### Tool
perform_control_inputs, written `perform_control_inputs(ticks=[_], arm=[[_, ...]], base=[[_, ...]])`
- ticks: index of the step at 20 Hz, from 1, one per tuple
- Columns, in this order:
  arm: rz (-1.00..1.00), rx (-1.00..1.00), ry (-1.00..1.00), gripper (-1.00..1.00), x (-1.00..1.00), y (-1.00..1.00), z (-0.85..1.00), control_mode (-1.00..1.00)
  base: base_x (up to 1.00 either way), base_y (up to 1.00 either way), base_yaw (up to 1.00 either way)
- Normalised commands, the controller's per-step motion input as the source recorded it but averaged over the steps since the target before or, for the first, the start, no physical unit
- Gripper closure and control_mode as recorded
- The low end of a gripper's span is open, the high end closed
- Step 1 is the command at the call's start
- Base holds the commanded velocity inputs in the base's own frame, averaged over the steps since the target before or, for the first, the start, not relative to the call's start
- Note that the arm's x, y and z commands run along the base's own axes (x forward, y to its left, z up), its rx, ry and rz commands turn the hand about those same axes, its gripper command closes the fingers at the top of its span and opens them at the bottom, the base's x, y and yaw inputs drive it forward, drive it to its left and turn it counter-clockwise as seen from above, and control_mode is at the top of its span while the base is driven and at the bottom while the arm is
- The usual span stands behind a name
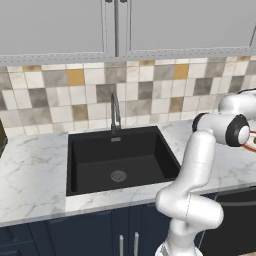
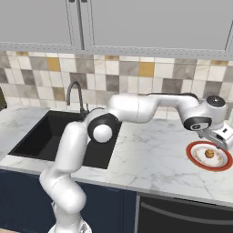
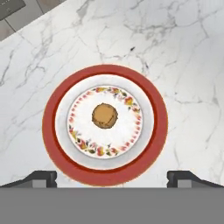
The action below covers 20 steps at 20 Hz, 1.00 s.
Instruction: Move the dessert items from the plate to the tray.
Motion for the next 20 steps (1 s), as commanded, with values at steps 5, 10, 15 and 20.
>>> perform_control_inputs(ticks=[5,10,15,20], arm=[[0.04,-0.01,0.0,-1.0,0.51,-0.07,-0.2,-1.0],[0.03,0.0,0.0,-1.0,0.29,-0.21,-0.13,-1.0],[0.0,0.0,0.04,-1.0,0.04,0.02,-0.36,-1.0],[-0.06,0.0,0.15,-1.0,-0.06,0.15,-0.47,-1.0]], base=[[0.0,0.0,0.0],[0.0,0.0,0.0],[0.0,0.0,0.0],[0.0,0.0,0.0]])
